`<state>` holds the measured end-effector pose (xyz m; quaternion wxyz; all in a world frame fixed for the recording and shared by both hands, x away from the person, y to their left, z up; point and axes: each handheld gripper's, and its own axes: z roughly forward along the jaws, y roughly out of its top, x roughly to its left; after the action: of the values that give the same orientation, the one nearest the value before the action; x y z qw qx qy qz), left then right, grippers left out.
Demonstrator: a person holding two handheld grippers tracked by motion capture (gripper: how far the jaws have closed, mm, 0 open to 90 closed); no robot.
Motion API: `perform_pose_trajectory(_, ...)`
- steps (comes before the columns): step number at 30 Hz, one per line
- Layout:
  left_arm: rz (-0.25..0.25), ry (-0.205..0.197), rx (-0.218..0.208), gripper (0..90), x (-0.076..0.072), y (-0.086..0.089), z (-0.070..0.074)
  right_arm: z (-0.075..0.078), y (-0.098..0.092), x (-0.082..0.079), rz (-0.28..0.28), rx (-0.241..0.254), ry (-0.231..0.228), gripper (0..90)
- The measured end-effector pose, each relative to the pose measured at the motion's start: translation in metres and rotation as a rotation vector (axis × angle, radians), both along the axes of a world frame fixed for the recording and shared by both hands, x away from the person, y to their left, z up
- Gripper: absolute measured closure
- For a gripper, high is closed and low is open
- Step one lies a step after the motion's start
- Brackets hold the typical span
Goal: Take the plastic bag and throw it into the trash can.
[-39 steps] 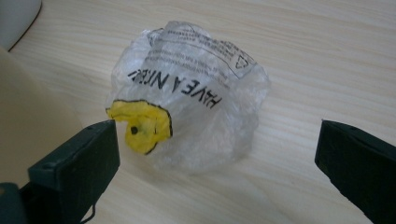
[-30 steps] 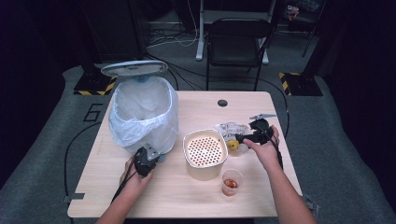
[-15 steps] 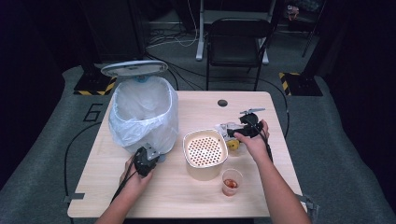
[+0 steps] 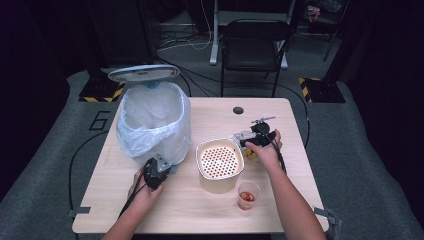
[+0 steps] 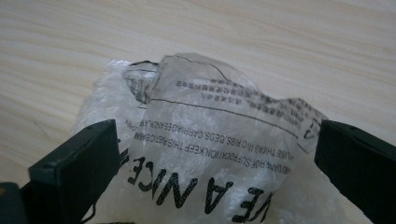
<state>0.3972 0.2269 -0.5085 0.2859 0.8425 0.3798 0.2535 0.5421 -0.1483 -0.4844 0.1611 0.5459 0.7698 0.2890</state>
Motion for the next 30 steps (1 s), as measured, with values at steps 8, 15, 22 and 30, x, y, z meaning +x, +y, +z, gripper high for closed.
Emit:
perform_pose_trajectory(8,0.001,-0.004,-0.009,90.0,0.0,0.0,-0.001,-0.022,-0.003,0.002,-0.012,-0.031,0.007,7.8)
perform_pose_trajectory(15,0.002,-0.003,-0.004,90.0,-0.001,-0.001,-0.001,-0.026,-0.003,-0.001,-0.01,-0.044,-0.006,23.7)
perform_pose_trajectory(22,-0.031,-0.024,0.052,90.0,0.0,0.001,0.001,-0.026,-0.003,-0.005,0.015,-0.051,-0.036,35.0)
perform_pose_trajectory(30,-0.03,-0.023,0.042,90.0,-0.001,0.001,0.001,-0.03,-0.007,-0.012,0.024,-0.015,-0.111,61.0)
